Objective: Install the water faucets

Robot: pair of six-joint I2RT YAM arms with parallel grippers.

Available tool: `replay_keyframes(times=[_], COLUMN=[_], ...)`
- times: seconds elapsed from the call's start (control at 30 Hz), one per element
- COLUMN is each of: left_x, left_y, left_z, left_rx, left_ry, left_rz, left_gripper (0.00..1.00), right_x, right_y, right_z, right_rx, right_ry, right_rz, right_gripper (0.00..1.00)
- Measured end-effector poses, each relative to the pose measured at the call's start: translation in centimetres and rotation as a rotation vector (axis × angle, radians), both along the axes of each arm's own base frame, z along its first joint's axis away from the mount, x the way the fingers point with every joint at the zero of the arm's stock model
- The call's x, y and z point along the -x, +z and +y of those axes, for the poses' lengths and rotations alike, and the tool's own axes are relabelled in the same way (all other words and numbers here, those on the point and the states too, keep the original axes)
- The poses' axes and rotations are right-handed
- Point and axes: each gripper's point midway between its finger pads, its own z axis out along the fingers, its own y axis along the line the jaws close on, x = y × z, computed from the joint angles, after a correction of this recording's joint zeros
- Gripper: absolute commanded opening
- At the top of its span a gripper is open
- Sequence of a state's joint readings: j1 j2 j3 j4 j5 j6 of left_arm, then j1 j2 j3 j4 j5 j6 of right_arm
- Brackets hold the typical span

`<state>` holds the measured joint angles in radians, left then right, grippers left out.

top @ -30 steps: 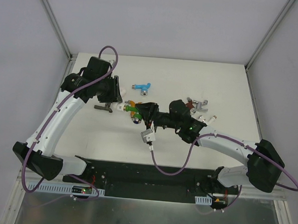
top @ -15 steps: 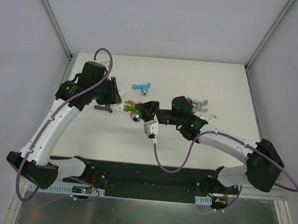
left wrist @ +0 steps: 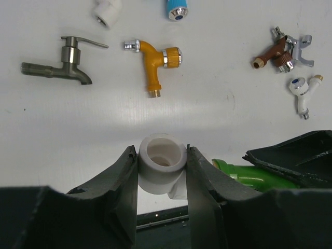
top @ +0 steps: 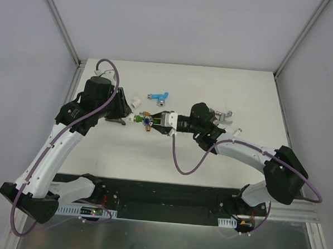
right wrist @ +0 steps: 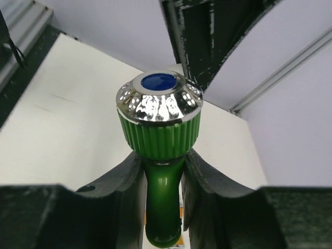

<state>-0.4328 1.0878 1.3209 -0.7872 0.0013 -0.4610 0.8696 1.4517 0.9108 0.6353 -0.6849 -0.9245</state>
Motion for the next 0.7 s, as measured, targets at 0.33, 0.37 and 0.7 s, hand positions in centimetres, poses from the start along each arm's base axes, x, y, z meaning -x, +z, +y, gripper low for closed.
replay_keyframes(times=[0.33,0.37,0.7], left_x=[-0.8,-0.9,-1.6], left_y=[0.7,0.9,1.4], left_z=[1.3,1.3,1.3], left_rx=[0.037,0.049,0.13], left_ry=[0.085,0.09,0.139], left_rz=[-0.169,-0.187,-0.341], left_gripper=[0.0,0.0,0.0], right_x=[-1.0,-1.1,-1.9], right_y=[1.7,2.0,3.7], right_z=[1.7,1.8,2.1], right_rx=[-0.218,-0.244,-0.479], right_ry=[-0.041,-0.052,-0.203], right_rz=[0.438,0.483,0.919], right_gripper=[0.0,0.0,0.0])
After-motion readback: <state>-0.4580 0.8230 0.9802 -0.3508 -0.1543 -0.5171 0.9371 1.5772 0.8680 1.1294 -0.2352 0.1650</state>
